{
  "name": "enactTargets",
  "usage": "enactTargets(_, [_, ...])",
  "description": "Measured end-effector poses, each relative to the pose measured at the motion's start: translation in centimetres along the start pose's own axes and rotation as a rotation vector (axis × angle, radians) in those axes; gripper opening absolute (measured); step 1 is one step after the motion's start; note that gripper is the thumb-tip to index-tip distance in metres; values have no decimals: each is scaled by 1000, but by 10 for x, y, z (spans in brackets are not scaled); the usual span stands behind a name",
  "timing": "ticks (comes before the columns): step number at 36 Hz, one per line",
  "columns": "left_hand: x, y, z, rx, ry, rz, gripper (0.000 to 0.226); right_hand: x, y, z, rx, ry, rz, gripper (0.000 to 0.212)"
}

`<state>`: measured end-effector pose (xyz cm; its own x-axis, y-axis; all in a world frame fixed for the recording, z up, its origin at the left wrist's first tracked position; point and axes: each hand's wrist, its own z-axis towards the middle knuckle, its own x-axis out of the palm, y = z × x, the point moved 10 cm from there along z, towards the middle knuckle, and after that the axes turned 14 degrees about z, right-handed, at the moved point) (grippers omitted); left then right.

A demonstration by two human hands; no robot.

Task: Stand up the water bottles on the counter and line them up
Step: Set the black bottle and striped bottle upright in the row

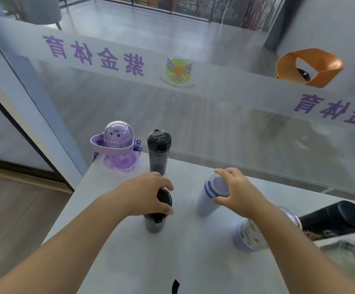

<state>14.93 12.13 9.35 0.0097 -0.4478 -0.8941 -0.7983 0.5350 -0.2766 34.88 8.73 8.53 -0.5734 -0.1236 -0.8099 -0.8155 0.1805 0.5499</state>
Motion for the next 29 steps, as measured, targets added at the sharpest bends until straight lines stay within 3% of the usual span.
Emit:
enactTargets(7, [6, -1, -5, -49, 31, 43, 67, 0, 5, 8, 5, 18, -7, 72])
enactTargets(17, [3, -13, 6, -37, -35, 109, 66, -9, 1, 12, 13, 37, -26, 70])
enactTargets(29, [-50, -54, 80, 74, -144, 140, 68, -49, -23, 32, 101, 14, -13, 78])
